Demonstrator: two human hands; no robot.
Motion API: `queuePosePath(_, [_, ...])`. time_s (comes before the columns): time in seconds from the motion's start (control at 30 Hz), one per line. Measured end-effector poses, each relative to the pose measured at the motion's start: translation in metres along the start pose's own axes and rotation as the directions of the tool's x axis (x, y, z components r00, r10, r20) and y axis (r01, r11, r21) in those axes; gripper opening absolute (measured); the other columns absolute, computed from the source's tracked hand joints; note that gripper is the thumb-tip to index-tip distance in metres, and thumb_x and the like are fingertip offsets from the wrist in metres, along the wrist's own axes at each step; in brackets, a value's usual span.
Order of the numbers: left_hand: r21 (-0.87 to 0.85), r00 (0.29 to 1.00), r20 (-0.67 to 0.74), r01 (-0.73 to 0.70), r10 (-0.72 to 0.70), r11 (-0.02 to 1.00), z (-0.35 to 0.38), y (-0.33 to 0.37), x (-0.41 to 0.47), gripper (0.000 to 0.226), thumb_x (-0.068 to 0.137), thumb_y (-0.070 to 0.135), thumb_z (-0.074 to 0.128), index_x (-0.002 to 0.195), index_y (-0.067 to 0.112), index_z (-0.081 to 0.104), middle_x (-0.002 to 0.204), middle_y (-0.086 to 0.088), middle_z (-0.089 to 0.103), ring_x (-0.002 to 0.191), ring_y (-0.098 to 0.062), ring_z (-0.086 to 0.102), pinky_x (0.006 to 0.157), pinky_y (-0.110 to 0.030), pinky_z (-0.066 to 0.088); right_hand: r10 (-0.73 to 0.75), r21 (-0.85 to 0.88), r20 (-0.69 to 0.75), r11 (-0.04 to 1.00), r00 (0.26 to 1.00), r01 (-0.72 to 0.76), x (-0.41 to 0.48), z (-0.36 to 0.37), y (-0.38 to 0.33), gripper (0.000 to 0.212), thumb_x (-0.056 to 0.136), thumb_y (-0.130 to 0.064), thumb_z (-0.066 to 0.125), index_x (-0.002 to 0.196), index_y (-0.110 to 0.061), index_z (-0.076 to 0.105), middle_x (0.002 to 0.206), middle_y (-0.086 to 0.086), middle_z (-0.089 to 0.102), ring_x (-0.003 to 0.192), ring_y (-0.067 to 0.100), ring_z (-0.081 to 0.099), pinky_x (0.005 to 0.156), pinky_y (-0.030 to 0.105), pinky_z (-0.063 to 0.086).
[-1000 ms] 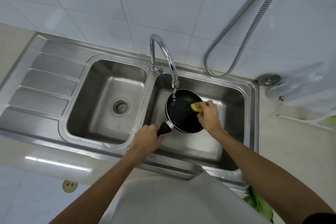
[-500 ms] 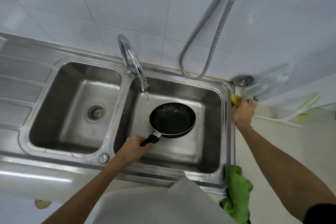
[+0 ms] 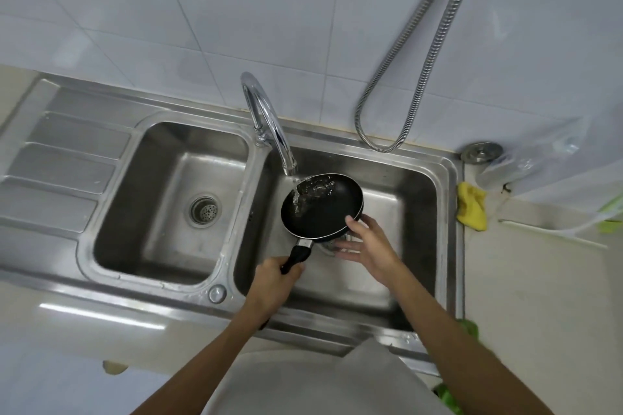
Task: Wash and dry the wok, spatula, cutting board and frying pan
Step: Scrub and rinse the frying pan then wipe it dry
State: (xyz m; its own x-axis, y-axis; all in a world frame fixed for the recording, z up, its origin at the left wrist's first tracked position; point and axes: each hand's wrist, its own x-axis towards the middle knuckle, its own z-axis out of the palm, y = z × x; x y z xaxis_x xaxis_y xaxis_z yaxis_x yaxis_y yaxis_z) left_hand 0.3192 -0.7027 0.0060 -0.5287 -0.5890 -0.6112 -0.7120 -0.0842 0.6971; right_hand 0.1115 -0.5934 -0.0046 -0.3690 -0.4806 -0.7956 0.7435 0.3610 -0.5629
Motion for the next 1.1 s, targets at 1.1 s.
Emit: queuePosePath(1.1, [-0.859,0.907,0.420,0.405,-0.020,0.313,0.000,0.055,-0.049,0.043,0.103,0.043,0.046,0.120,0.006,0.056,0.069,-0.001,0.052,0.042,-0.002,0.044,0.031,-0.015,0.034,0.071,0.515,0.169,0.844,0.983,-0.149,-0.027,0.060,-0.004,0.048,0.097,-0.015,0.061,0.140,0.001,0.048,0.136,0.027,0.058,0.126,0.041,0.056,0.107,0.047,0.046])
